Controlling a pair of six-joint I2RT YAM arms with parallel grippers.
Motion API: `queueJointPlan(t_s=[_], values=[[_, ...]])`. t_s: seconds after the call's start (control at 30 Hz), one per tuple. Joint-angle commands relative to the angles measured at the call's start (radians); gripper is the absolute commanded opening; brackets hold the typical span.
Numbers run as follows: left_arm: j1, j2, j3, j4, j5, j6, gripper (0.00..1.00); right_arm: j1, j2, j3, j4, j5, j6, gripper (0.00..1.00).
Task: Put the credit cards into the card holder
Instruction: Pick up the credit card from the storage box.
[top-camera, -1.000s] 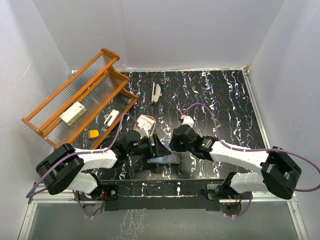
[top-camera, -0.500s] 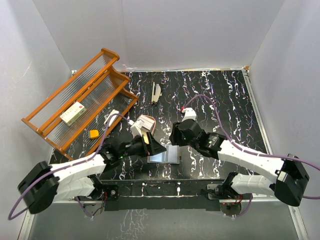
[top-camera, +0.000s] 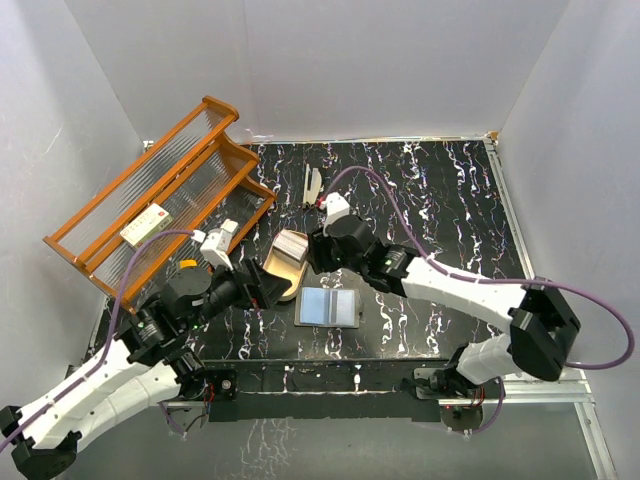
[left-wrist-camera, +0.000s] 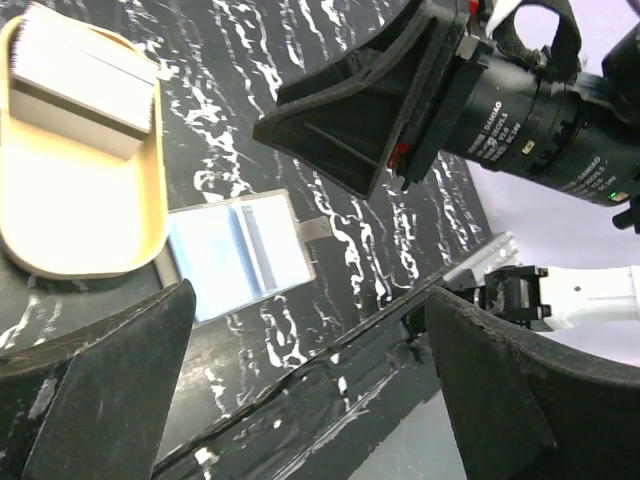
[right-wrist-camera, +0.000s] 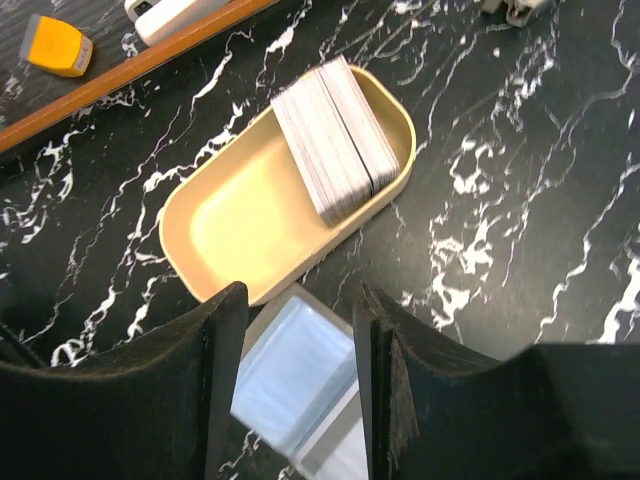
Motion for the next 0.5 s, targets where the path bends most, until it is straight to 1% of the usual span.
queueJointPlan(t_s=[0.0, 0.17, 0.33, 0.47], values=[[-0.002, -0.033, 0.084, -0.25, -0.107, 0.108, 0.99, 0.005, 0.076, 0.122, 0.1, 0.022, -0.158, 0.45], [-0.002, -0.096, 0.095, -0.322, -0.16, 0.136, 0.99, 0.022, 0.185, 0.233, 0.055, 0.042, -0.193, 0.48], [-0.002, -0.171, 0.071, -0.302, -0.152, 0.152, 0.99, 0.063, 0.292, 0.296, 0.036, 0.119, -0.229, 0.52], [-0.002, -0.193, 0.101, -0.331, -0.176, 0.161, 0.99, 0.068, 0.384, 0.371, -0.009, 0.173, -0.267, 0.54]])
